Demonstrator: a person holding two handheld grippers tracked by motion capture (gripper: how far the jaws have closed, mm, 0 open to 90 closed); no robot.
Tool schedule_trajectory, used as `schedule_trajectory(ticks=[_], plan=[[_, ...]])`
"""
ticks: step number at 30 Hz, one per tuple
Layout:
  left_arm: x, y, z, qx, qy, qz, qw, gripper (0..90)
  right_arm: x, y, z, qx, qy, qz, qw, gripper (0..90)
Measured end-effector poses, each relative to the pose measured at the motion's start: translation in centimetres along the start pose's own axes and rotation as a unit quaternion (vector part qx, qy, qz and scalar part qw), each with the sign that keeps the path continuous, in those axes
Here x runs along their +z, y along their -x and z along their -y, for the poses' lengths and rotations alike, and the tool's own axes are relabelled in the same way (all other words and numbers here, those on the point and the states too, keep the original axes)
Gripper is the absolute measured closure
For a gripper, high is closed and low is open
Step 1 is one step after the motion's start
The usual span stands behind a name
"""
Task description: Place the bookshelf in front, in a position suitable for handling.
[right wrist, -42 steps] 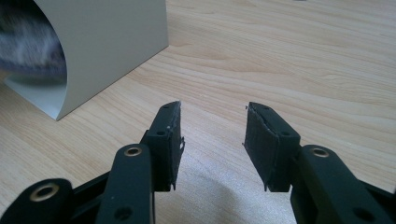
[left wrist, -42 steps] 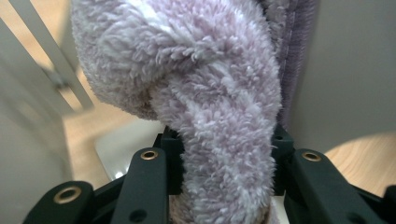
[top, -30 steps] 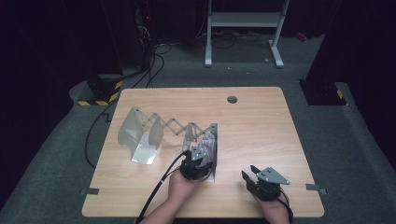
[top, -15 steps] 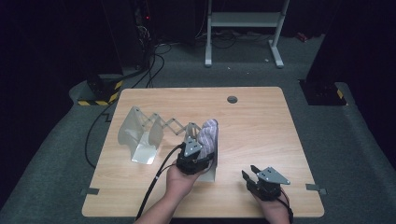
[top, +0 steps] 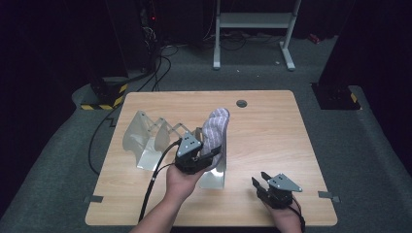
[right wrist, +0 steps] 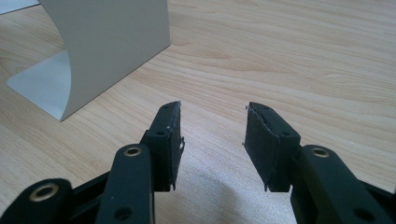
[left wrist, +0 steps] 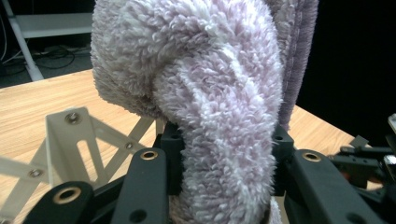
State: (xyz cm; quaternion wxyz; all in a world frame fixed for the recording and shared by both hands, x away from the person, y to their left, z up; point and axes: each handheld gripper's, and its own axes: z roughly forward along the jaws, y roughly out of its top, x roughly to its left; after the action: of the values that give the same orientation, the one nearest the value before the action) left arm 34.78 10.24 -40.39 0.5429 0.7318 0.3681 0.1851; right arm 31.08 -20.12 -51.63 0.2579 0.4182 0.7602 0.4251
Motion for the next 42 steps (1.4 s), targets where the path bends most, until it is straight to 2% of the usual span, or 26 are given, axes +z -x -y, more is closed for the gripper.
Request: schedule_trajectory(ticks=[5,9,12,17,24,29,35,40,42], plan=[[-1.2,-0.5,1.9,-0.008,-0.008,0.005,0.9999,62.1,0.0,0.0,0.0,0.0,0.0,-0.001,1.0,55.7],[-1.8,-0.9,4.0,-0.022,-0.028,0.02,0.9992,62.1,0.1,-0.2,0.0,0.0,-0.001,-0.002,1.0,55.6],[-2.1,-0.6,5.5,-0.016,-0.043,0.025,0.9986,62.1,0.2,-0.4,0.0,-0.001,-0.003,-0.004,1.0,55.3],[-2.2,0.0,8.0,-0.011,-0.069,0.03,0.9971,62.0,0.2,-0.6,-0.2,-0.003,-0.002,-0.005,1.0,55.0],[-2.1,-0.3,10.9,-0.026,-0.102,0.032,0.9939,61.3,0.2,-1.1,-0.5,-0.005,0.007,-0.009,0.9999,52.6],[-1.9,-0.7,11.6,-0.026,-0.114,0.028,0.9927,61.3,0.5,-2.5,-0.9,-0.017,0.008,-0.025,0.9995,49.0],[-1.6,-0.9,12.0,-0.03,-0.124,0.035,0.9912,60.7,0.6,-5.1,-2.0,-0.031,0.019,-0.049,0.9982,44.5],[-1.3,-1.0,12.3,-0.026,-0.13,0.04,0.9903,60.3,1.8,-6.3,-2.6,-0.045,0.004,-0.063,0.997,48.4],[-1.4,-1.1,12.3,-0.029,-0.131,0.042,0.99,60.3,2.3,-6.6,-2.8,-0.053,-0.004,-0.059,0.9968,50.3]])
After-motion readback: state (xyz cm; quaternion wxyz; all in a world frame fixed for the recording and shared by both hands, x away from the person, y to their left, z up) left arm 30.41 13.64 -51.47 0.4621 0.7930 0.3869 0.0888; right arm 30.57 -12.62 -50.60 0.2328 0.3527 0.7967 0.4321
